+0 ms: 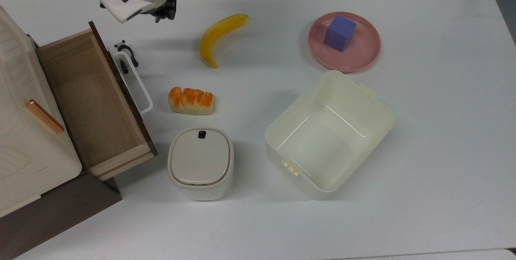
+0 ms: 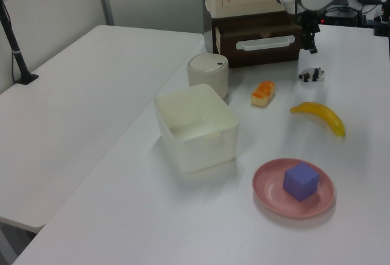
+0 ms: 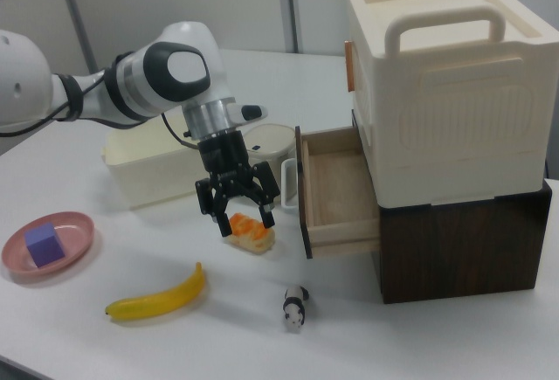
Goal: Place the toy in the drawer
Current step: 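Move the gripper down toward the black-and-white panda toy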
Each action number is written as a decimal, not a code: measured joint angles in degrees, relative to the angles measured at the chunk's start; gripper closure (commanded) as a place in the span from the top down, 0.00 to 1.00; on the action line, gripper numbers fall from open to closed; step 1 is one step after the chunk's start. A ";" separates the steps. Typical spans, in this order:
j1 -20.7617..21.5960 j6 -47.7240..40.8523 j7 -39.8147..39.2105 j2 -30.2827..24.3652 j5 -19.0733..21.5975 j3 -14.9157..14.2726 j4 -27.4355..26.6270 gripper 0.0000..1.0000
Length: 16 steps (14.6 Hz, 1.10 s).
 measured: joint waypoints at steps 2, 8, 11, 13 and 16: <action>0.00 0.81 -0.21 1.50 -0.90 0.00 -0.46 1.00; -0.02 7.45 -0.57 2.90 -3.03 -0.03 -4.92 1.00; -0.02 7.73 -0.79 3.59 -5.77 -0.03 -5.37 1.00; -0.27 7.73 -1.00 4.05 -7.74 -0.06 -5.57 1.00; -1.45 8.62 -1.94 4.92 -9.48 -0.10 -5.95 1.00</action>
